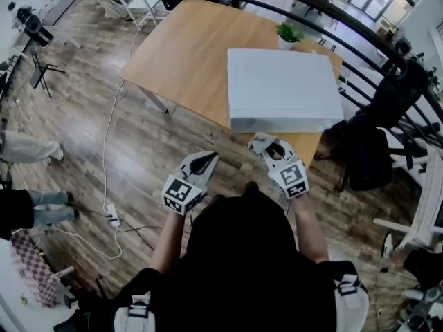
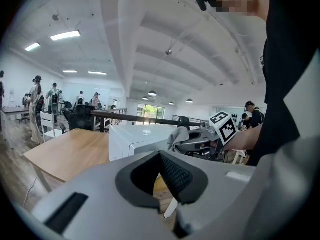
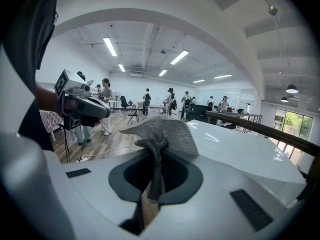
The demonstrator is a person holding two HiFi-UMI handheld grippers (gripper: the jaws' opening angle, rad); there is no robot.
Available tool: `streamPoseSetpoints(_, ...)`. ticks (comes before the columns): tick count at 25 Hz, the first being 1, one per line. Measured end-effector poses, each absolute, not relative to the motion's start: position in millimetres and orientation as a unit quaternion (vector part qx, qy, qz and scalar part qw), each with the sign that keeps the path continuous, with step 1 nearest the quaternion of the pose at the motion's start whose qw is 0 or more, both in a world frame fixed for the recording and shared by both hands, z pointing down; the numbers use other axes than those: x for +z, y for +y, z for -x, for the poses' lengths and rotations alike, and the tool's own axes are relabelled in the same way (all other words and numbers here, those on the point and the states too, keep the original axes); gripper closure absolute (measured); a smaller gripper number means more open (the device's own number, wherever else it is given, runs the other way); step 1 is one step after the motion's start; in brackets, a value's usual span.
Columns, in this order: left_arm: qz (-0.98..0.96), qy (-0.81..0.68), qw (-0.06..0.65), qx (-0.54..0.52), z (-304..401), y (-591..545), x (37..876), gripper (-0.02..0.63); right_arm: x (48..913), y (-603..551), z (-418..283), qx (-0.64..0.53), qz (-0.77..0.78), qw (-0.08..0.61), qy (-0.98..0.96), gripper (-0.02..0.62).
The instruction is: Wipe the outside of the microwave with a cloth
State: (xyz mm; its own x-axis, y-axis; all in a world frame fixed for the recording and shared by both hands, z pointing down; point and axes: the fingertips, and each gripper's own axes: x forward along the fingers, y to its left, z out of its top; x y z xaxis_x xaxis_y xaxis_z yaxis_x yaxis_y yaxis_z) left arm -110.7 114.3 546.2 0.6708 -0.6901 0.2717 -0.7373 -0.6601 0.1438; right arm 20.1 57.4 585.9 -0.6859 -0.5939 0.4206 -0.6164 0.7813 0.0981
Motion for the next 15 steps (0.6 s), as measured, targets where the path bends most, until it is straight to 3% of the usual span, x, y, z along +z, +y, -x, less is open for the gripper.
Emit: streamPoseSetpoints(15, -0.862, -0.479, 0.134, 0.102, 97.0, 107.4, 544.0, 0.606, 563.6, 9.2, 13.4, 0.002, -0.25, 0.207, -0.946, 0.578)
